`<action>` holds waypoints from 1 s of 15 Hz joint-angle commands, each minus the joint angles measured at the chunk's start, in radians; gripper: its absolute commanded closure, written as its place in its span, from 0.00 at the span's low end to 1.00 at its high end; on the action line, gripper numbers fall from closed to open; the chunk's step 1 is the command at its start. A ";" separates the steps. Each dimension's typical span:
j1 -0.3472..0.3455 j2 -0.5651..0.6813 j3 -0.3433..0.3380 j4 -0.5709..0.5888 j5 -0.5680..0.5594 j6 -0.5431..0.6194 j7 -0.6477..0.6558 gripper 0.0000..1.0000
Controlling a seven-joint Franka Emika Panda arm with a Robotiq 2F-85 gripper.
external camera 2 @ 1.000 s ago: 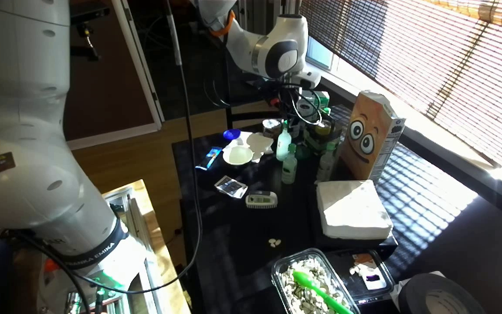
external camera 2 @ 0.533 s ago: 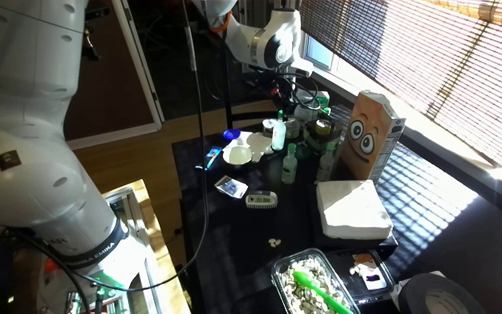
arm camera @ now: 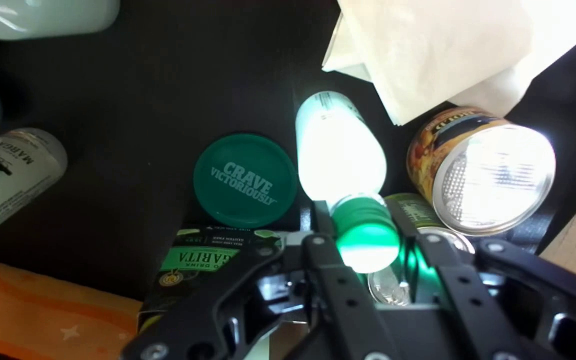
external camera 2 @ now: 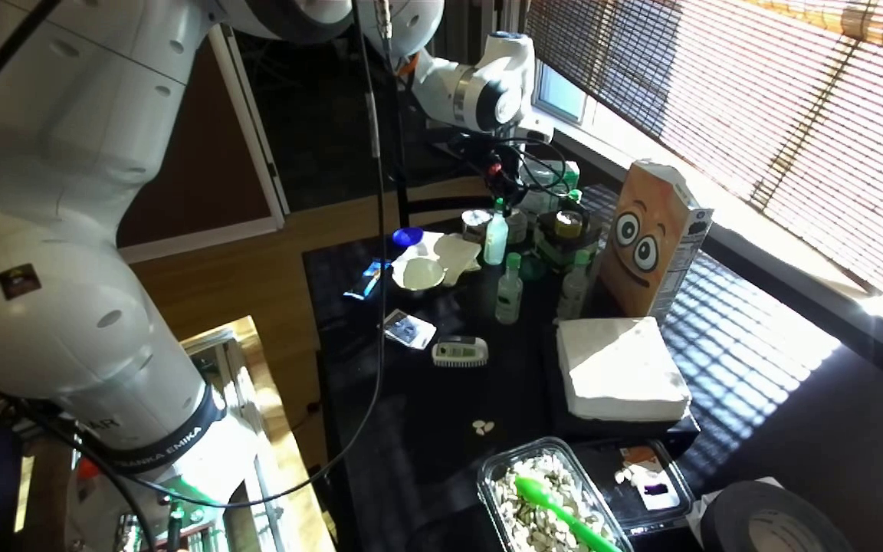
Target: Move two glass bottles to the left.
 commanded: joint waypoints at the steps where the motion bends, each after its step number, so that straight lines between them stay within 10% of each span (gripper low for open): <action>1: 0.023 0.073 -0.012 0.133 -0.017 -0.086 -0.013 0.93; 3: 0.025 0.093 -0.010 0.171 -0.014 -0.120 -0.015 0.93; 4: 0.026 0.100 -0.009 0.187 -0.012 -0.138 -0.016 0.46; 11: 0.008 -0.014 -0.024 0.123 0.016 -0.187 0.043 0.03; 15: -0.057 -0.138 -0.055 -0.041 0.074 -0.138 0.130 0.00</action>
